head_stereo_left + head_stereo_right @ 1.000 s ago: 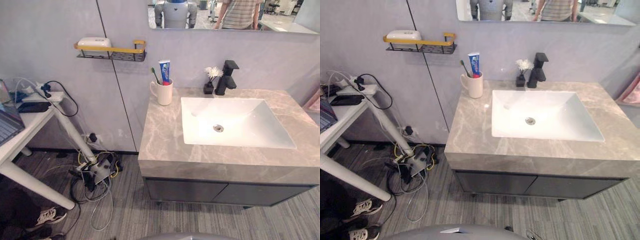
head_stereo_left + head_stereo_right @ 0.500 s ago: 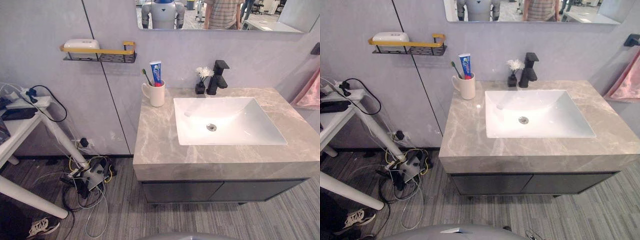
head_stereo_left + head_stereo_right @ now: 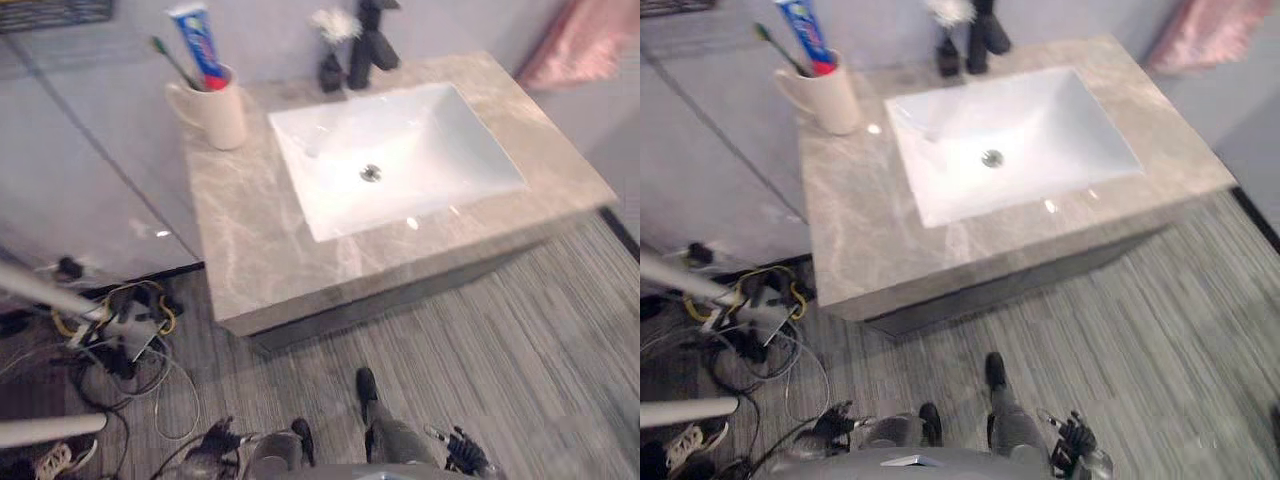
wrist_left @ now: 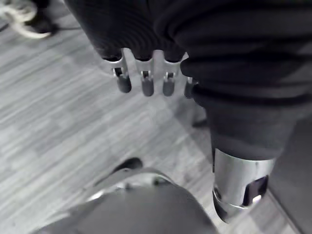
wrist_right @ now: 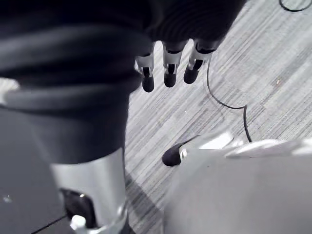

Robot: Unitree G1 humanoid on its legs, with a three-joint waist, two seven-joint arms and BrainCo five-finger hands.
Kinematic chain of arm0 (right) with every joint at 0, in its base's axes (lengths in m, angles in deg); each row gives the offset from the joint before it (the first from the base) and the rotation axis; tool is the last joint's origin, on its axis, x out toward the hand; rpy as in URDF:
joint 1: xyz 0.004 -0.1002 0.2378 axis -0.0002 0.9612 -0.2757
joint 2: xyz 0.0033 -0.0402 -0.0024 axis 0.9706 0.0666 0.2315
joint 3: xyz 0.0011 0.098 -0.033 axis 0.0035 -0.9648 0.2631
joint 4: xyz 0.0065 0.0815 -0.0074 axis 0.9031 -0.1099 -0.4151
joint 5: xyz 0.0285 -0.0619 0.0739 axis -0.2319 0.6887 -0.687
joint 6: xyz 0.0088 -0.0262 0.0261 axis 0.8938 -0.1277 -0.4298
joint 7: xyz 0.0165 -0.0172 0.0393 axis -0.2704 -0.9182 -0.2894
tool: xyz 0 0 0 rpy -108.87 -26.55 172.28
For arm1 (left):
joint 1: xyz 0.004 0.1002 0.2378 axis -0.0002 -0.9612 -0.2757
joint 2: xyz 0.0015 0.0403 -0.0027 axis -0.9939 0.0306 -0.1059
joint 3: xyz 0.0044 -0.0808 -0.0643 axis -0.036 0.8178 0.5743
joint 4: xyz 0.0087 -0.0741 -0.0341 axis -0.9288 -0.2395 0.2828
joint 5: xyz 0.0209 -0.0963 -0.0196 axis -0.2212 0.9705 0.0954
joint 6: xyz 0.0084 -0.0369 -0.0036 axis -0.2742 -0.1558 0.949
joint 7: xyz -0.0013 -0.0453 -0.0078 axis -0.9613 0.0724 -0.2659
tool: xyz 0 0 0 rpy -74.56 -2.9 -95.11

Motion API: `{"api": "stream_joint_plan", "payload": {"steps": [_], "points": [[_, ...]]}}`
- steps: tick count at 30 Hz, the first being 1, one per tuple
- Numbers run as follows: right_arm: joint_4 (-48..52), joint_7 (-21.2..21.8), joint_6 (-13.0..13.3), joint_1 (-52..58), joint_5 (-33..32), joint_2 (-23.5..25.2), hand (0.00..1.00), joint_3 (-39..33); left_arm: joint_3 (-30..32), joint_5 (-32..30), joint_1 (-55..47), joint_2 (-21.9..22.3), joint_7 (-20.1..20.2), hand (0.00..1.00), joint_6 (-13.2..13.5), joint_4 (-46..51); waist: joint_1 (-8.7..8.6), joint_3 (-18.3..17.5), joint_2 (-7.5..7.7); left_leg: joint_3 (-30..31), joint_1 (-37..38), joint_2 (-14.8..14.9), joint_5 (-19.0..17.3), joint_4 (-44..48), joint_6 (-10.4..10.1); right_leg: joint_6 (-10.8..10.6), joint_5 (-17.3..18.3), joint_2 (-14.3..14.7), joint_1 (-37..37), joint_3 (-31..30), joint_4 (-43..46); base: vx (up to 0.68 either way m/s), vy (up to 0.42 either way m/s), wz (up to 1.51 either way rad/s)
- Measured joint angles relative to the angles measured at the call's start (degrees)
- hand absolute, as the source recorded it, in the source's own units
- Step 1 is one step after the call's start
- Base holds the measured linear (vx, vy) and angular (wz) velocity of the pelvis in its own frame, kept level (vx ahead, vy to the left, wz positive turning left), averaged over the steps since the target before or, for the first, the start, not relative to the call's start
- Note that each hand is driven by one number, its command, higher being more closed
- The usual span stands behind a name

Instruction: Organize washtable

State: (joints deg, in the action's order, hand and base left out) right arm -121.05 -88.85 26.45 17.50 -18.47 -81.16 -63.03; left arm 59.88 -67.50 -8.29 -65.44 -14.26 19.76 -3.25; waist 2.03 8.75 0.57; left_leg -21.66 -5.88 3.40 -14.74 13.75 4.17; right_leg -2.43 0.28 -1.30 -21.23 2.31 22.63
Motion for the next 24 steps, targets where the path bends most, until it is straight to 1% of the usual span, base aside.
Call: {"api": "stream_joint_plan", "payload": {"steps": [1,2,3,4,5,6,7,8,9,10,11,12,13,14,15,16,18,19,20,21,22,23,24], "points": [[-0.06,0.02,0.03,0.01,-0.02,0.02,0.0,-0.07,0.91,0.0,-0.12,0.28,-0.03,0.0,-0.1,0.15,0.15,-0.07,-0.07,-1.5,0.97,0.13,0.07,-0.21,0.08,1.62,2.44,-0.6,0.66,2.49,4.08,0.7,0.011,-0.97],[-0.1,0.08,0.08,-0.02,-0.03,0.26,0.0,-0.02,3.26,0.97,-0.4,1.05,-0.07,0.0,-0.07,0.19,0.4,-0.45,0.03,-3.87,1.43,0.23,0.11,0.07,0.16,2.64,5.43,-2.72,2.81,7.49,9.05,0.62,-0.009,-0.93],[-0.16,0.06,0.08,-0.46,-0.02,0.51,0.0,0.22,4.78,5.93,-0.49,1.79,-0.43,0.0,-0.31,0.45,0.73,-0.55,0.2,-6.09,1.17,0.08,0.16,0.43,0.29,2.45,7.51,-5.45,5.44,11.88,10.74,0.59,-0.008,-0.94],[-0.38,0.05,-0.05,-0.77,-0.01,0.7,0.0,0.42,4.98,8.21,-0.58,1.89,-0.57,0.0,-0.47,0.45,1.06,-0.6,0.29,-7.26,1.07,0.05,0.13,0.52,0.33,2.21,8.24,-6.8,6.6,13.82,10.99,0.34,-0.007,-1.0],[-0.43,0.13,-0.1,-1.06,0.07,1.24,0.0,0.94,5.37,11.34,-0.67,1.93,-0.63,0.0,-0.96,0.32,1.94,-0.99,0.89,-9.42,0.64,0.03,0.1,1.3,0.39,1.98,9.33,-9.26,8.89,16.12,10.9,0.11,-0.038,-1.05],[-0.45,0.33,-0.3,-1.46,0.34,1.22,0.0,0.95,6.11,12.66,-1.36,2.09,-0.5,0.0,-1.3,0.33,2.27,-1.04,0.98,-11.08,0.22,0.03,0.03,2.7,0.51,1.76,9.33,-11.22,11.04,16.21,10.45,0.01,-0.071,-1.03],[-0.48,0.41,-0.4,-1.67,0.34,1.29,0.0,0.99,6.07,12.98,-1.74,2.11,-0.5,0.0,-1.34,0.34,2.37,-1.08,1.02,-11.24,0.06,0.02,-0.07,3.51,0.67,1.36,9.09,-11.93,12.2,15.89,9.37,-0.01,-0.156,-0.97],[-0.47,0.69,-0.42,-1.94,0.81,1.55,0.0,1.3,6.07,12.89,-2.38,2.08,-0.61,0.0,-1.36,0.37,2.57,-1.31,1.32,-11.23,-0.3,0.0,-0.1,4.89,0.71,-1.72,9.0,-12.64,14.57,15.24,4.7,-0.01,-0.227,-0.92],[-0.48,1.19,-0.41,-1.97,1.36,1.74,0.0,2.15,6.03,12.87,-2.59,2.02,-0.63,0.0,-1.4,0.35,2.93,-2.47,1.62,-11.1,-1.53,0.04,-0.09,6.23,0.7,-4.11,10.34,-12.17,15.61,14.64,-0.24,-0.01,-0.253,-0.89],[-0.51,1.35,-0.41,-1.96,1.72,1.68,0.0,2.89,6.0,12.88,-2.56,2.06,-0.68,0.0,-1.4,0.34,3.26,-3.01,1.6,-11.07,-2.03,0.06,-0.09,6.58,0.69,-4.36,10.81,-11.89,16.07,14.5,-2.33,0.02,-0.283,-0.77],[-0.46,1.62,-0.4,-2.15,2.52,1.57,0.0,3.71,5.88,12.88,-2.19,2.28,-0.73,0.0,-1.37,0.34,3.23,-3.14,1.27,-10.88,-2.35,0.36,-0.04,7.49,0.59,-4.6,11.18,-11.11,18.2,14.45,-6.85,0.02,-0.221,-0.47],[-0.47,1.8,-0.4,-2.1,2.52,1.64,0.0,3.89,5.81,12.85,-2.05,2.3,-0.76,0.0,-1.37,0.33,2.97,-3.22,1.13,-10.74,-3.06,0.96,-0.01,9.31,0.53,-4.59,11.14,-10.9,19.28,14.61,-8.86,-0.03,-0.27,-0.26],[-0.46,1.81,-0.41,-2.04,2.52,1.9,0.0,4.57,5.79,12.65,-1.23,1.99,-0.89,0.0,-1.31,0.13,2.7,-2.62,1.76,-9.41,-7.02,2.79,-0.14,16.93,0.11,-4.62,11.14,-10.77,21.56,15.3,-11.5,-0.09,-0.273,0.03],[-0.58,1.78,-0.41,-1.04,2.49,1.15,0.0,5.06,4.7,12.21,-0.61,1.97,-1.21,0.0,-1.24,-0.78,2.64,-3.35,0.46,-4.31,-7.59,2.32,1.84,10.68,-1.43,-4.53,10.93,-9.8,22.56,15.75,-12.48,-0.14,-0.276,0.08],[-0.51,1.77,-0.32,-0.46,2.41,0.36,0.0,5.03,3.79,12.12,-0.71,2.62,-1.44,0.0,-1.17,-0.64,2.39,-3.71,-0.77,-2.25,-7.62,3.07,2.98,8.74,-2.44,-4.44,10.83,-8.57,22.82,15.8,-12.48,-0.14,-0.246,0.09],[-0.41,1.71,-0.2,-0.7,2.42,0.19,0.0,5.01,2.17,11.06,-0.46,2.46,-1.82,0.0,-1.24,-0.76,1.84,-3.73,-0.59,-1.59,-6.59,2.97,3.74,7.42,-3.45,-4.33,10.85,-7.9,23.74,15.94,-13.57,-0.13,-0.198,0.04],[-0.37,1.69,-0.07,-1.29,2.33,0.89,0.0,4.9,0.51,10.22,0.05,1.38,-1.93,0.0,-1.11,-0.72,1.53,-3.37,-0.11,-1.58,-5.62,3.71,4.62,6.43,-4.21,-3.98,10.65,-7.11,24.41,15.77,-14.48,-0.14,-0.224,-0.08],[-0.38,1.58,-0.01,-1.15,2.23,1.53,0.0,4.72,0.25,9.46,0.11,0.99,-1.97,0.0,-1.37,-0.89,1.37,-3.01,0.31,-1.77,-5.05,5.43,4.83,7.3,-4.58,-3.34,10.25,-5.74,24.68,15.39,-14.44,-0.14,-0.211,-0.23],[-0.34,1.45,0.04,-1.02,2.04,1.71,0.0,4.4,0.26,8.71,0.09,0.91,-2.03,0.0,-1.48,-0.89,1.22,-2.79,0.34,-1.95,-4.83,6.17,4.82,8.04,-4.61,-3.13,10.12,-5.23,24.92,14.97,-14.3,-0.17,-0.24,-0.41],[-0.23,1.24,0.14,-0.68,1.14,1.94,0.0,3.06,0.26,8.19,0.09,0.72,-2.08,0.0,-1.71,-0.89,0.96,-2.35,0.41,-2.38,-4.42,7.66,4.81,10.04,-4.62,-3.0,10.15,-4.41,25.34,13.43,-13.87,-0.13,-0.165,-0.43],[-0.11,1.21,0.22,-0.48,0.66,1.92,0.0,2.56,0.31,7.84,0.1,0.71,-2.08,0.0,-1.77,-0.91,0.86,-2.06,0.25,-2.35,-4.19,8.27,4.81,11.13,-4.62,-2.49,10.14,-3.98,25.48,12.49,-13.63,-0.13,-0.201,-0.74],[0.22,1.19,0.4,0.11,0.12,1.65,0.0,1.84,0.36,7.62,0.09,0.84,-2.09,0.0,-1.82,-0.91,0.75,-1.48,-0.17,-1.07,-3.78,9.1,4.81,12.91,-4.61,-1.9,10.23,-3.25,25.47,10.24,-13.11,-0.1,-0.265,-1.05],[0.16,1.19,0.87,0.6,0.13,1.4,0.0,1.08,0.81,7.12,-0.05,1.04,-2.1,0.0,-1.76,-0.91,0.57,-0.89,-0.38,3.32,-3.87,8.98,4.85,15.03,-4.57,-1.11,10.61,-2.31,25.24,6.88,-12.69,-0.1,-0.29,-1.16]]}}
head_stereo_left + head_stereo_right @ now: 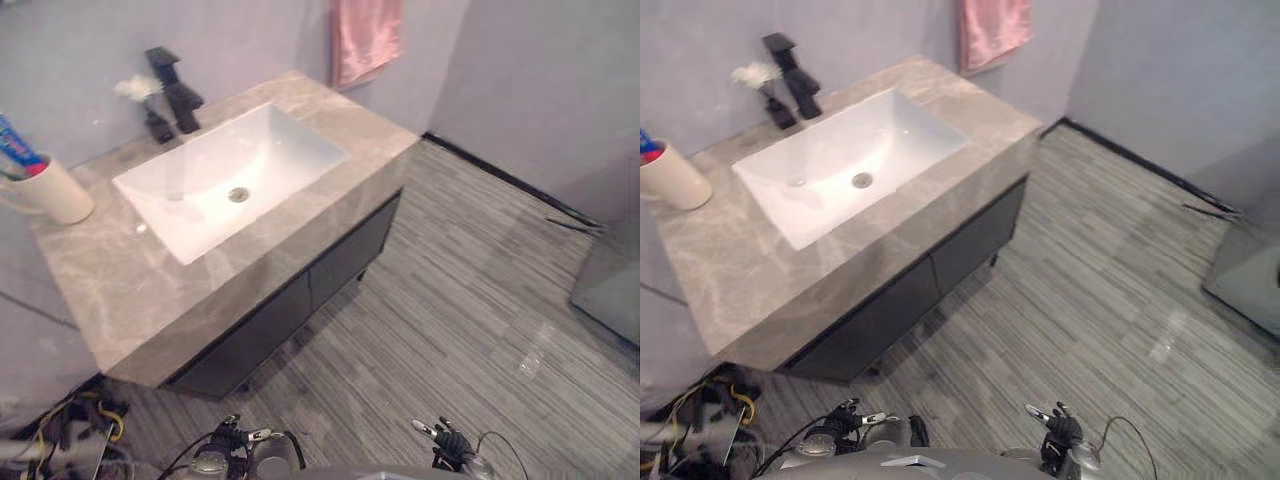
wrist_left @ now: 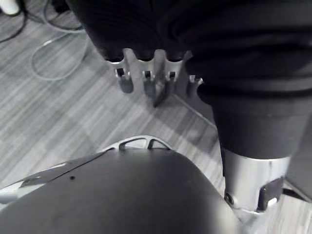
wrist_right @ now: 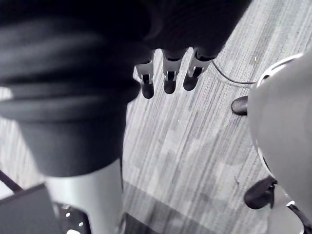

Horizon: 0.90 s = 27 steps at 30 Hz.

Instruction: Organize washtable

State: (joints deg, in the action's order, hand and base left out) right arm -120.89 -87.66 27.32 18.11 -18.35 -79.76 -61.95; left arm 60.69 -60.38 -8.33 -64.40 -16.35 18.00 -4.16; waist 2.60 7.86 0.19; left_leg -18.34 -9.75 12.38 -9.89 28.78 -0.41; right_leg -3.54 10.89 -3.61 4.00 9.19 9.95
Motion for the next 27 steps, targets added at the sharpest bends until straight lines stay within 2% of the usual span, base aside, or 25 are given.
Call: {"api": "stream_joint_plan", "payload": {"steps": [1,2,3,4,5,6,8,9,12,13,16,18,19,20,21,22,23,26,27], "points": [[-0.02,0.0,0.1,0.26,0.0,-0.01,0.0,-0.09,0.32,0.0,-0.03,0.23,0.0,0.0,0.04,-0.09,-0.17,0.45,-0.37,2.89,-0.28,-0.23,-0.22,1.18,-0.1,0.26,0.0,0.45,-0.02,-1.48,0.14,-0.14,-0.286,-1.37],[-0.09,-0.06,0.13,0.79,-0.11,-0.73,0.0,-0.61,1.77,-0.44,-0.36,0.69,0.0,0.0,0.06,-0.81,-0.12,0.44,-0.6,12.02,-0.8,-2.85,-2.85,-0.22,-2.88,0.82,0.25,0.8,-1.64,-5.8,1.31,-0.19,-0.167,-1.69],[-0.14,-0.08,0.14,0.72,0.02,-1.45,0.0,-1.05,2.94,-0.47,-0.57,1.51,0.16,0.0,0.12,-1.04,0.08,0.33,-1.37,20.01,0.17,-6.71,-3.78,-3.75,-4.45,1.18,0.5,1.6,-4.49,-10.34,3.2,-0.2,-0.084,-1.83],[-0.16,-0.04,0.14,0.71,0.08,-1.69,0.0,-1.23,3.63,-0.47,-0.71,1.92,0.29,0.0,0.08,-1.23,0.13,0.37,-1.8,22.49,0.82,-8.2,-4.0,-6.06,-4.56,1.62,0.74,2.31,-5.68,-12.66,3.98,-0.13,-0.001,-2.07],[-0.41,0.0,0.05,0.66,0.11,-1.5,0.0,-1.81,4.83,-0.46,-0.94,2.14,0.41,0.0,0.04,-1.87,0.59,0.43,-1.91,23.14,3.14,-9.51,-5.2,-8.51,-4.35,1.61,0.69,3.38,-7.37,-17.73,5.44,-0.02,0.066,-1.87],[-0.33,0.12,0.05,1.21,0.21,-1.83,0.0,-1.87,6.07,-0.46,-1.17,2.3,0.43,0.0,-0.02,-2.24,0.43,0.07,-1.4,23.13,4.91,-10.45,-5.93,-10.24,-3.59,1.7,0.04,4.56,-7.97,-22.07,4.78,0.02,0.086,-1.75],[-0.4,0.13,-0.15,1.55,1.1,-2.26,0.0,-1.87,9.13,-0.36,-2.38,2.63,0.45,0.0,0.24,-1.81,0.98,-0.03,-1.56,23.54,6.29,-11.29,-7.95,-9.51,-3.84,2.23,-1.33,6.65,-7.87,-28.53,3.55,0.11,0.13,-1.62],[-0.36,0.13,-0.19,1.58,2.32,-2.47,0.0,-1.87,10.93,-0.19,-3.47,3.2,0.46,0.0,0.54,-1.62,0.76,-0.26,-1.9,23.33,6.3,-10.98,-8.92,-7.68,-2.93,2.21,-1.94,8.06,-8.04,-32.14,2.96,0.15,0.109,-1.58],[-0.57,0.17,-0.98,1.6,3.23,-2.34,0.0,-1.88,11.98,1.42,-5.25,3.33,0.72,0.0,0.61,-1.72,0.78,-2.15,-1.41,22.76,6.24,-11.1,-9.78,-8.05,-1.25,1.51,-2.4,9.4,-11.07,-38.18,3.37,0.16,0.099,-1.4],[-0.51,0.51,-0.97,1.48,3.53,-2.04,0.0,-2.13,12.53,1.73,-5.37,3.28,1.47,0.0,0.5,-2.07,0.23,-2.82,-1.08,19.65,7.84,-11.4,-9.47,-10.84,0.23,0.19,-3.17,9.49,-12.6,-40.62,3.7,0.2,0.151,-1.11],[-0.54,0.97,-0.96,1.71,3.49,-1.8,0.0,-2.48,12.53,1.69,-5.41,3.2,1.84,0.0,0.51,-2.07,-0.75,-3.94,-0.93,15.99,9.64,-12.28,-8.22,-14.23,1.38,-0.25,-3.44,9.3,-14.6,-40.83,4.94,0.18,0.145,-0.88],[-0.54,1.46,-0.91,1.72,3.51,-1.8,0.0,-2.41,12.54,1.61,-5.16,3.11,2.55,0.0,0.41,-2.08,-0.86,-4.02,-0.71,13.11,10.63,-13.26,-6.94,-14.54,1.14,-0.92,-3.88,9.5,-16.11,-39.99,7.4,0.14,0.123,-1.14],[-0.52,1.69,-0.9,1.51,3.52,-1.74,0.0,-2.1,12.68,1.46,-4.91,2.96,2.73,0.0,0.4,-2.06,-0.82,-3.96,-0.3,10.71,9.72,-14.03,-5.93,-11.67,0.13,-1.96,-4.93,9.03,-17.56,-38.92,9.33,-0.04,0.081,-1.08],[-0.48,1.81,-0.97,0.93,3.6,-1.46,0.0,-1.22,12.86,1.39,-4.63,2.77,2.81,0.0,0.49,-1.99,-0.83,-3.28,0.87,9.51,5.91,-15.22,-4.24,-4.62,-0.88,-2.3,-5.52,7.49,-18.36,-38.28,10.44,-0.35,-0.063,-1.4],[-1.77,1.99,-1.14,-0.01,3.59,-0.6,0.0,-0.24,12.79,1.77,-4.52,1.84,2.72,0.0,1.34,-1.91,-1.2,-3.44,2.61,10.32,3.96,-15.13,-7.03,-11.18,3.41,-2.78,-6.33,5.27,-19.7,-36.49,9.35,-0.54,-0.224,-1.06],[-2.26,2.14,-1.13,-0.34,3.42,-1.05,0.0,-0.61,12.88,1.85,-4.57,2.22,2.59,0.0,1.28,-1.9,-1.63,-3.62,1.59,10.57,4.98,-13.01,-1.18,-19.3,2.14,-2.69,-6.54,5.61,-19.77,-33.98,8.04,-0.56,-0.326,-1.24],[-2.51,2.14,-1.21,-1.45,3.52,-0.64,0.0,-0.38,12.95,1.88,-4.47,1.86,2.33,0.0,0.75,-2.13,-1.75,-3.17,3.14,6.18,6.92,-14.11,0.81,-21.55,2.13,-2.0,-5.48,3.21,-19.97,-28.93,7.11,-0.25,-0.178,-0.86],[-2.64,2.3,-1.04,-1.76,3.38,0.94,0.0,-0.21,13.28,1.84,-4.74,2.05,1.45,0.0,0.69,-2.04,-1.44,-2.92,2.75,0.74,8.3,-11.95,0.85,-22.66,2.21,-0.73,-5.66,1.65,-19.23,-14.63,1.76,-0.01,0.045,-1.24],[-2.73,2.16,-0.82,-1.77,3.24,1.02,0.0,-0.33,13.92,1.85,-4.75,2.06,1.39,0.0,0.65,-2.15,-1.49,-2.89,2.86,-0.81,8.58,-11.02,0.82,-22.68,2.22,-0.28,-7.04,1.36,-19.16,-12.36,-1.4,0.01,-0.001,-1.31]]}}
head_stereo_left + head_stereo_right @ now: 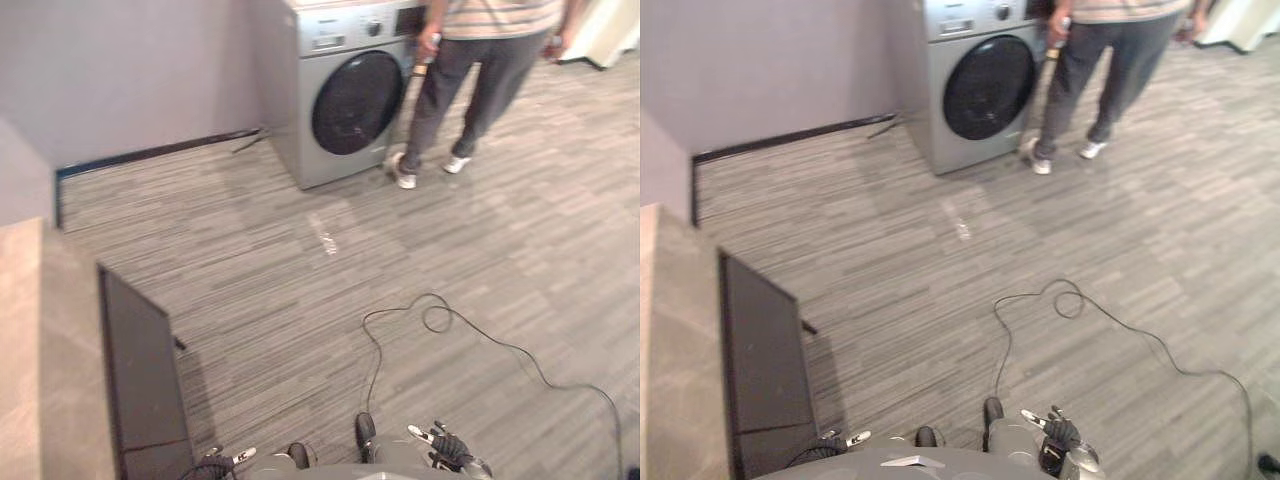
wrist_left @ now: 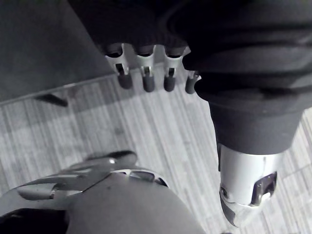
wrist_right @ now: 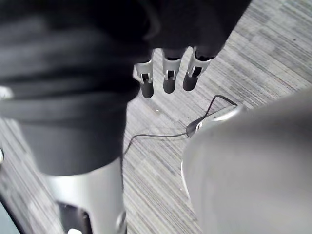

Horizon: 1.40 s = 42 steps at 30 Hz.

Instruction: Organize washtable

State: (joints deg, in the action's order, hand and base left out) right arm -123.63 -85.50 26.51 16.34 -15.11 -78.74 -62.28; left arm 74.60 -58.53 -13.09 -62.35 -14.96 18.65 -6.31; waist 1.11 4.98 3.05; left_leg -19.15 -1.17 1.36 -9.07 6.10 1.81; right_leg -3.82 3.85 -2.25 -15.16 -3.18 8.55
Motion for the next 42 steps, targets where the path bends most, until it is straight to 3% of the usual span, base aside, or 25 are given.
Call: {"api": "stream_joint_plan", "payload": {"steps": [2,6,7,10,15,17,18,19,21,23,24,26,27,28,29,30,32,34,35,36,37,38,40,41,42], "points": [[-0.01,-0.28,0.01,0.12,-0.97,0.7,0.0,-1.18,1.47,0.0,-0.09,-0.02,0.04,0.0,-0.11,-0.21,-0.63,0.4,0.55,-0.96,1.31,1.29,-0.1,-0.44,-0.16,0.23,-3.18,0.13,-0.32,1.3,-3.39,0.02,-0.118,-1.06],[0.08,-0.28,0.17,2.03,-1.02,2.4,0.0,-5.25,7.09,0.73,-0.52,-0.41,0.23,0.0,0.04,-0.45,-1.08,0.88,3.99,-2.55,6.13,1.1,-2.6,-0.89,-3.94,0.01,-7.48,-2.27,0.36,4.14,-2.98,0.04,-0.22,-0.42],[-0.09,-0.18,0.1,2.18,-0.96,2.29,0.0,-5.87,8.44,1.16,-0.67,0.1,0.26,0.0,0.08,-0.42,-0.85,0.91,4.02,-2.4,6.6,1.31,-3.16,-0.97,-4.55,0.86,-9.26,-2.01,0.19,4.31,-1.92,0.05,-0.313,0.04],[-0.43,0.23,0.02,4.2,-0.94,1.43,0.0,-7.39,12.73,1.2,-1.37,2.38,0.31,0.0,-0.14,-0.46,-2.24,-0.03,1.38,-0.36,6.32,5.88,-5.3,-0.63,-8.03,4.32,-4.43,1.62,-1.82,7.49,3.15,0.11,-0.32,0.14],[-2.04,0.1,-0.3,5.99,-1.19,0.46,0.0,-5.97,14.82,1.21,-1.84,2.58,0.29,0.0,-0.87,-2.16,-3.81,-0.94,0.69,3.03,7.33,10.38,-4.36,1.84,-11.58,7.88,6.75,5.16,-4.98,10.62,15.04,0.25,-0.344,0.11],[-1.59,0.05,0.09,5.96,-1.18,-0.09,0.0,-3.36,15.1,1.46,-1.77,2.57,0.19,0.0,-0.78,-1.99,-3.64,-1.51,1.15,5.91,2.67,12.99,-3.79,17.42,-11.04,9.35,7.84,7.32,-2.33,8.63,14.44,0.31,-0.365,-0.56],[-1.12,0.03,0.21,5.19,-1.15,-0.77,0.0,-0.99,15.16,2.54,-1.86,2.63,0.16,0.0,-0.61,-1.75,-3.41,-1.49,0.96,9.2,-2.54,14.47,-0.94,30.93,-6.88,11.16,7.26,8.89,0.27,6.45,13.28,0.26,-0.283,-0.76],[-0.8,-0.13,0.42,4.92,-1.23,-1.36,0.0,0.36,14.67,3.51,-2.11,2.72,0.13,0.0,-0.42,-1.26,-2.97,-1.51,0.62,10.91,-5.29,14.78,-1.22,37.12,-6.47,11.76,7.07,9.77,1.54,5.3,12.59,0.21,-0.264,-1.26],[1.07,-0.92,1.45,3.72,-1.23,-2.13,0.0,3.88,11.09,4.65,-1.92,2.93,-0.14,0.0,0.2,0.85,-1.02,-1.38,-0.22,17.27,-11.32,11.79,-3.51,50.56,-6.29,13.38,6.83,12.59,5.93,-0.26,10.6,0.05,-0.198,-1.53],[1.16,-1.13,2.02,2.05,-1.47,-2.18,0.0,5.52,6.63,5.35,-1.96,2.41,-0.17,0.0,0.69,2.24,-0.37,-1.16,-0.05,22.67,-14.97,5.25,-5.87,52.26,-7.23,14.5,7.04,13.65,9.42,-5.41,9.46,-0.07,-0.072,-1.38],[1.09,-1.12,2.14,1.02,-2.17,-2.05,0.0,6.46,4.16,6.18,-1.74,2.26,-0.27,0.0,1.17,3.2,-0.26,-0.39,-0.7,24.49,-18.36,1.07,-8.21,49.55,-7.12,14.07,7.13,13.95,12.88,-8.31,7.66,-0.05,0.024,-1.07],[1.03,-1.11,2.16,0.15,-2.76,-1.8,0.0,6.51,2.35,6.83,-1.45,2.09,-0.36,0.0,1.58,3.68,-0.26,0.51,-0.9,23.93,-21.32,-1.15,-9.12,42.21,-6.63,13.78,7.29,13.81,15.62,-10.68,6.34,0.17,0.029,-0.88],[0.94,-1.13,2.14,-0.32,-3.19,-1.64,0.0,6.33,0.48,7.37,-0.32,1.74,-0.35,0.0,1.6,3.77,-0.29,1.41,-1.96,24.59,-23.89,-2.45,-8.18,33.43,-6.71,13.53,7.47,13.5,18.05,-12.22,4.7,0.18,0.062,-0.81],[0.86,-1.11,2.15,0.14,-3.09,-1.78,0.0,5.86,-1.71,8.53,-0.21,1.66,-0.41,0.0,1.73,4.65,0.16,1.53,-2.71,26.88,-25.32,-3.07,-2.33,17.65,-8.56,14.05,8.05,12.92,20.24,-14.08,1.45,0.1,0.093,-0.7],[0.82,-1.11,2.13,0.45,-3.03,-1.84,0.0,5.34,-2.55,8.99,-0.03,1.92,-0.4,0.0,2.0,4.76,0.61,1.61,-3.69,28.18,-25.77,-2.94,0.31,12.34,-9.3,14.29,8.54,13.0,21.42,-15.19,0.47,0.11,0.146,-0.8],[0.39,-1.24,2.0,0.82,-2.98,-2.26,0.0,4.27,-3.4,9.08,0.07,2.06,-0.37,0.0,2.21,4.73,1.57,1.7,-3.94,29.1,-26.41,-2.72,6.28,9.52,-9.97,14.44,10.72,12.43,22.91,-16.99,0.79,0.25,0.141,-0.65],[-0.14,-1.11,1.43,2.24,-2.43,-1.69,0.0,3.58,-3.3,9.05,-1.25,1.08,-0.11,0.0,2.61,4.73,2.35,-0.39,-1.63,24.66,-25.62,-4.58,8.65,10.58,-5.64,13.15,14.26,9.4,22.98,-19.97,4.57,0.49,0.135,-0.73],[-1.33,-0.84,1.15,1.81,-0.98,-1.52,0.0,1.76,-3.89,8.94,-1.21,0.89,0.14,0.0,2.73,4.51,2.01,-0.84,-1.52,22.49,-25.39,-5.06,9.13,14.19,-2.44,12.65,14.39,9.06,21.86,-20.04,10.63,0.49,0.083,-0.61],[-2.21,-0.67,0.76,1.74,-0.27,-1.23,0.0,-0.4,-3.63,8.97,-1.18,0.67,0.21,0.0,2.71,4.19,2.05,-0.54,-0.96,20.95,-23.8,-5.41,8.26,16.64,-1.09,9.03,14.2,8.98,20.98,-18.78,17.52,0.46,0.034,-0.56],[-2.34,-0.66,0.56,1.74,-0.26,-0.83,0.0,-2.69,-3.62,8.95,-1.03,0.27,0.24,0.0,2.71,3.95,1.93,-0.01,-0.19,19.63,-20.97,-5.71,6.33,16.9,-0.38,2.58,12.72,9.33,19.59,-17.6,24.58,0.47,0.016,-0.53],[-2.31,-0.66,0.15,1.78,-0.26,-0.77,0.0,-4.26,-3.74,8.94,-1.02,0.04,0.26,0.0,2.7,3.3,1.07,0.23,-0.2,19.57,-17.65,-5.68,4.59,16.52,0.49,-7.45,8.39,9.83,17.63,-16.03,32.42,0.39,0.007,-0.27],[-2.02,-0.63,0.09,1.99,-0.25,-0.85,0.0,-5.05,-4.9,8.95,-0.7,-0.48,0.23,0.0,2.56,2.07,-0.34,0.39,-0.49,19.63,-13.5,-5.06,2.41,16.08,1.51,-13.19,3.41,9.61,14.13,-12.57,42.49,0.32,0.011,-0.33],[-1.63,-0.41,0.08,2.15,-0.28,-0.85,0.0,-5.31,-6.68,8.94,-0.06,-1.34,0.34,0.0,2.01,1.13,-0.69,0.71,-0.27,17.99,-6.29,-4.43,0.51,12.33,2.35,-8.85,5.73,4.51,7.41,-5.04,53.45,0.16,-0.02,-0.53],[-1.5,-0.2,0.18,2.08,-0.33,-1.3,0.0,-5.41,-6.76,8.9,0.3,-1.11,0.28,0.0,1.72,0.57,-0.67,1.0,-1.06,16.54,-0.9,-3.03,-0.62,8.66,3.02,-2.47,9.17,0.94,3.05,0.17,54.06,-0.05,-0.055,-0.8],[-1.45,0.03,0.34,1.98,-0.34,-1.96,0.0,-4.68,-7.43,8.89,0.51,-1.09,0.27,0.0,1.55,0.54,-0.84,1.11,-1.79,15.75,3.47,-1.35,-1.91,5.51,3.19,0.79,11.42,0.19,-0.84,2.75,49.81,-0.13,-0.051,-0.77]]}}
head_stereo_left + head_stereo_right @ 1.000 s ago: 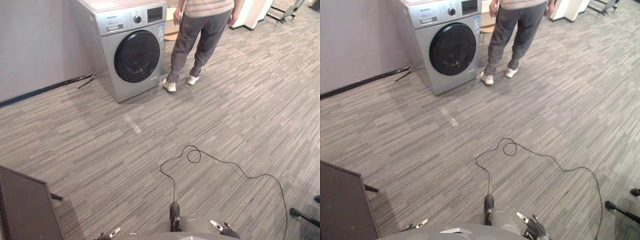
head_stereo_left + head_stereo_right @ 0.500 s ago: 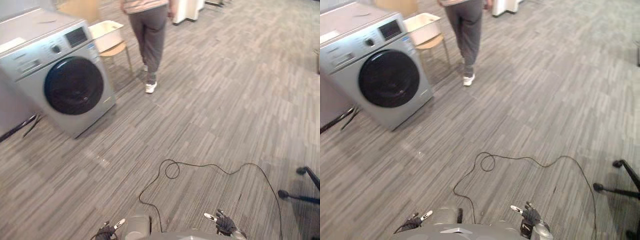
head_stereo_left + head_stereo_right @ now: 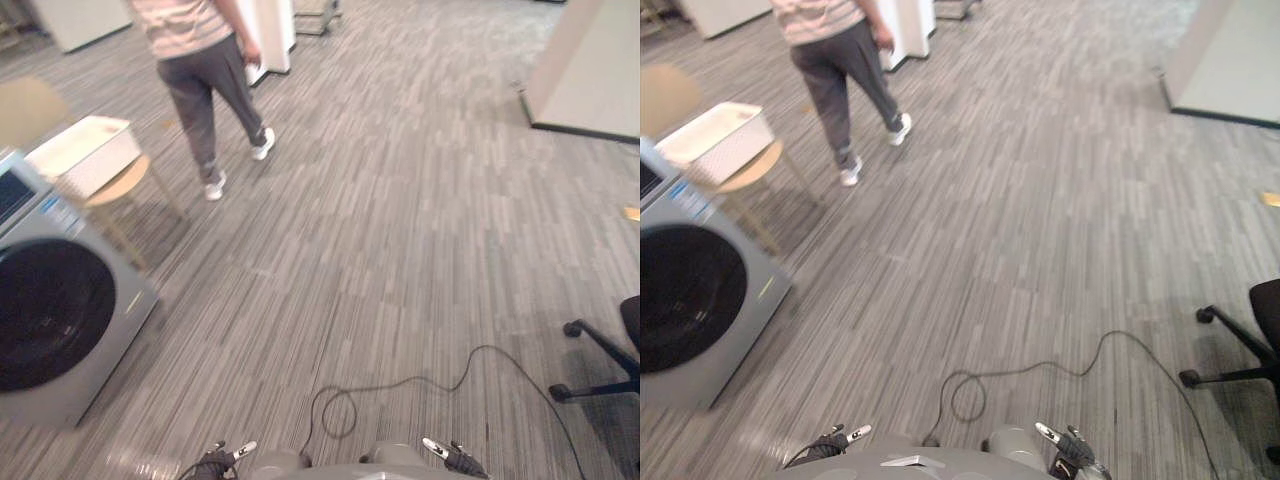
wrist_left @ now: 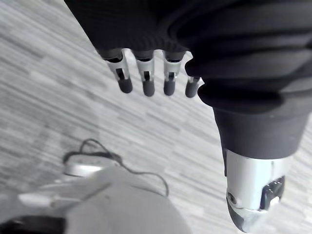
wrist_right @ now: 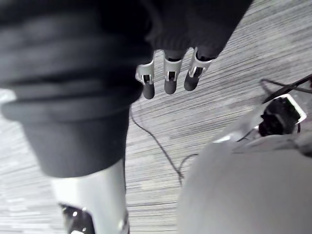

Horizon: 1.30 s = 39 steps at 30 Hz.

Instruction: Organize washtable

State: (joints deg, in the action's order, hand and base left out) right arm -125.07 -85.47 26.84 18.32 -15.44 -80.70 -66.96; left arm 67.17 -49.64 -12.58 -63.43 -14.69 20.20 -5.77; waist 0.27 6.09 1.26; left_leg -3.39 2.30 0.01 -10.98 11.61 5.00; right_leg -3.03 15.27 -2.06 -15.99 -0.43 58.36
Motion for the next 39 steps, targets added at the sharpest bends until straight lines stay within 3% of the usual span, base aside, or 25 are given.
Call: {"api": "stream_joint_plan", "payload": {"steps": [3,5,6,7,8,10,11,12,15,18,19,21,23,24,26,27,29,30,33,34,35,36,37,38,39], "points": [[-0.12,0.08,0.84,0.44,-0.39,0.48,0.0,0.1,-0.22,0.0,2.33,-0.12,-0.08,0.0,0.01,0.03,-1.51,0.16,0.24,0.02,4.14,2.5,-4.82,-2.31,-0.51,-1.45,-1.14,0.27,-5.32,1.01,-20.78,0.06,-0.08,-0.13],[-0.34,-0.06,0.69,2.36,-0.44,0.38,0.0,-0.31,-0.13,0.0,4.51,0.87,-0.04,0.0,0.18,0.15,-2.73,0.0,1.21,1.61,7.76,1.88,-8.96,-5.15,-1.43,-2.23,-11.5,-2.21,-6.53,1.79,-44.34,0.62,-0.254,0.32],[-0.49,-0.12,0.41,2.83,-0.23,0.09,0.0,-0.63,0.09,-0.03,4.51,1.64,-0.02,0.0,0.17,0.07,-3.45,-0.1,0.59,2.96,8.78,2.23,-10.14,-5.56,-1.11,-1.52,-14.66,-2.07,-6.83,2.67,-42.18,0.84,-0.318,0.4],[-0.6,-0.51,-0.12,4.77,0.83,-0.06,0.0,-3.7,1.44,-0.05,3.77,4.07,0.26,0.0,0.21,-0.11,-3.87,-1.44,-2.42,5.45,10.04,5.39,-8.49,-3.28,-2.84,2.24,-12.52,1.26,-8.0,3.53,-36.81,0.72,-0.265,0.08],[-0.67,-0.6,-0.58,4.71,1.4,0.29,0.0,-5.5,3.09,-0.06,3.71,4.9,0.37,0.0,0.19,-0.22,-3.51,-1.92,-3.42,5.73,9.41,6.09,-8.03,-0.52,-3.66,3.3,-10.98,2.05,-8.1,3.69,-35.18,0.82,-0.322,-0.15],[-0.52,-0.69,-0.84,4.7,1.9,0.43,0.0,-8.09,8.07,-0.05,3.65,6.62,0.68,0.0,0.1,-0.17,-3.25,-1.95,-3.44,8.46,3.65,6.43,-3.58,14.54,-7.42,5.67,-8.44,3.11,-6.28,4.86,-33.34,0.56,-0.301,-0.16],[-0.53,-0.53,-0.86,4.77,1.92,1.11,0.0,-9.59,10.69,0.01,3.6,7.32,1.03,0.0,0.05,-0.36,-3.21,-1.59,-3.44,10.58,-2.08,6.44,3.49,29.54,-9.23,7.47,-7.75,4.15,-3.04,5.21,-33.97,0.48,-0.26,-0.08],[-0.48,-0.47,-0.88,4.69,1.9,1.41,0.0,-10.16,11.48,0.03,3.32,7.06,1.3,0.0,0.03,-0.24,-2.61,-0.46,-3.55,11.42,-5.97,6.5,5.6,42.15,-11.1,9.58,-6.62,6.06,1.91,5.01,-35.05,0.42,-0.217,-0.21],[-0.2,-0.27,-0.77,2.59,1.93,1.27,0.0,-7.85,12.08,1.28,1.71,5.64,2.22,0.0,0.52,2.2,0.12,-0.08,-2.19,7.46,-15.97,6.11,2.46,55.58,-7.93,12.75,-4.46,9.78,14.77,0.37,-43.02,0.23,-0.07,-0.61],[-0.38,-0.35,-0.68,-1.1,2.25,0.92,0.0,-4.7,10.6,1.41,1.02,3.55,2.21,0.0,0.99,1.79,2.11,0.98,-0.79,2.13,-26.13,3.01,-2.95,38.54,-6.3,12.61,-2.91,8.64,24.52,-4.52,-48.64,-0.15,0.072,-0.76],[-0.23,-0.45,-0.62,-1.51,2.23,0.79,0.0,-3.38,10.35,1.42,0.38,3.08,2.1,0.0,0.77,1.49,2.63,0.91,-0.6,1.79,-27.23,2.14,-2.26,31.13,-6.85,12.57,-1.96,8.08,25.93,-5.66,-49.62,-0.32,0.093,-0.95],[-0.11,-0.5,-0.14,-2.14,2.05,-0.62,0.0,0.2,7.9,1.92,-2.94,4.2,1.64,0.0,0.33,1.34,3.95,-0.85,-3.13,3.4,-31.07,1.59,4.57,4.77,-12.05,11.7,1.42,8.08,31.28,-9.49,-53.46,-0.29,0.224,-0.86],[-0.16,-0.46,-0.2,-0.14,1.8,-0.44,0.0,0.43,7.29,2.25,-5.04,4.27,0.95,0.0,-0.14,0.18,5.24,-1.46,-3.32,1.42,-31.53,1.13,6.55,4.58,-9.17,9.24,4.66,7.41,34.5,-10.85,-50.32,0.01,0.304,-0.72],[-0.2,-0.31,-0.29,1.01,1.89,0.26,0.0,0.71,8.34,2.29,-6.34,4.3,0.72,0.0,-0.38,-1.26,5.85,-2.8,-1.92,0.29,-30.36,0.65,15.21,5.79,-5.08,7.09,6.66,6.8,31.76,-11.57,-39.73,0.59,0.181,-0.44],[-0.27,-0.35,-0.23,1.81,1.72,2.11,0.0,-0.59,8.68,2.34,-6.9,2.33,0.49,0.0,-0.35,-2.04,4.05,-3.23,2.33,-0.5,-26.46,-2.97,14.18,7.36,-3.15,-3.01,0.05,5.11,24.87,-10.35,-17.95,0.64,0.148,0.05],[-0.6,-0.03,-0.29,2.57,1.8,2.74,0.0,-1.29,7.64,2.08,-5.52,0.39,0.3,0.0,-0.45,-2.55,2.08,-2.43,4.34,0.41,-21.03,-5.55,11.18,6.11,-1.86,-10.35,-15.69,4.21,19.55,-9.2,-3.68,0.38,0.094,0.4],[-0.49,0.36,-0.18,2.83,1.76,2.41,0.0,-1.3,4.7,1.69,-4.63,-0.8,0.19,0.0,-0.62,-2.64,1.51,-2.22,4.39,1.07,-15.05,-6.42,9.07,4.54,-1.76,-8.11,-13.66,1.45,13.09,-4.58,6.71,0.26,0.066,0.24],[-0.2,0.8,0.0,3.53,1.7,1.88,0.0,-1.98,2.93,1.16,-2.4,-0.31,0.23,0.0,-0.59,-2.15,1.24,-1.36,2.45,2.49,-7.87,-6.08,6.66,1.31,-1.16,-1.13,-7.69,-0.48,8.71,-0.18,8.47,0.11,0.053,0.06],[-0.19,1.1,0.83,3.98,1.68,0.72,0.0,-2.45,1.27,1.08,1.47,0.84,0.37,0.0,-0.12,-1.16,-0.55,-0.06,-0.47,3.98,2.43,-3.42,2.95,-4.0,-0.22,0.58,-0.54,0.92,1.63,0.91,-9.43,-0.19,0.091,0.16],[-0.22,1.13,0.93,3.8,1.61,0.77,0.0,-2.51,1.08,1.13,2.35,1.02,0.36,0.0,-0.06,-0.59,-1.0,0.31,-0.64,4.43,4.18,-3.21,1.98,-4.5,-0.2,0.01,-0.98,0.87,0.06,0.82,-15.25,-0.43,0.067,0.37],[-0.43,1.05,0.79,4.64,1.63,0.88,0.0,-2.44,0.51,1.23,4.13,1.81,0.44,0.0,0.18,-0.21,-2.28,0.5,0.35,6.16,7.08,-2.9,-0.69,-5.58,-0.46,-2.94,-6.24,-0.25,-0.4,1.13,-36.86,-0.27,0.018,0.57],[-0.84,1.0,0.62,4.94,1.66,1.35,0.0,-2.62,-0.2,1.24,5.03,1.46,0.5,0.0,0.6,0.25,-2.94,0.05,1.1,7.3,8.46,-4.01,-2.62,-5.71,-0.68,-4.37,-9.96,-1.96,-1.32,1.01,-46.19,-0.06,-0.041,0.63],[-1.07,0.96,0.4,5.29,1.69,1.53,0.0,-2.84,-0.25,1.21,5.81,1.61,0.55,0.0,0.98,0.11,-2.99,0.11,2.03,7.92,9.43,-4.52,-4.12,-5.45,-0.83,-4.85,-12.08,-3.1,-2.7,0.75,-47.01,0.51,-0.235,0.44],[-2.73,0.94,-0.48,6.21,1.7,1.35,0.0,-4.52,0.35,1.18,6.08,3.27,0.73,0.0,1.09,0.34,-3.09,-1.08,1.63,8.98,10.23,-3.49,-7.74,-4.41,-0.26,-2.18,-16.28,-2.46,-5.58,0.34,-41.35,0.83,-0.358,0.48],[-2.76,0.96,-1.17,8.29,1.58,1.36,0.0,-6.19,2.48,1.17,4.23,5.83,0.83,0.0,1.18,1.06,-3.62,-3.33,-1.54,10.17,10.91,-0.4,-10.0,-3.13,-1.49,0.49,-15.21,0.8,-7.13,1.52,-36.94,0.94,-0.315,0.54]]}}
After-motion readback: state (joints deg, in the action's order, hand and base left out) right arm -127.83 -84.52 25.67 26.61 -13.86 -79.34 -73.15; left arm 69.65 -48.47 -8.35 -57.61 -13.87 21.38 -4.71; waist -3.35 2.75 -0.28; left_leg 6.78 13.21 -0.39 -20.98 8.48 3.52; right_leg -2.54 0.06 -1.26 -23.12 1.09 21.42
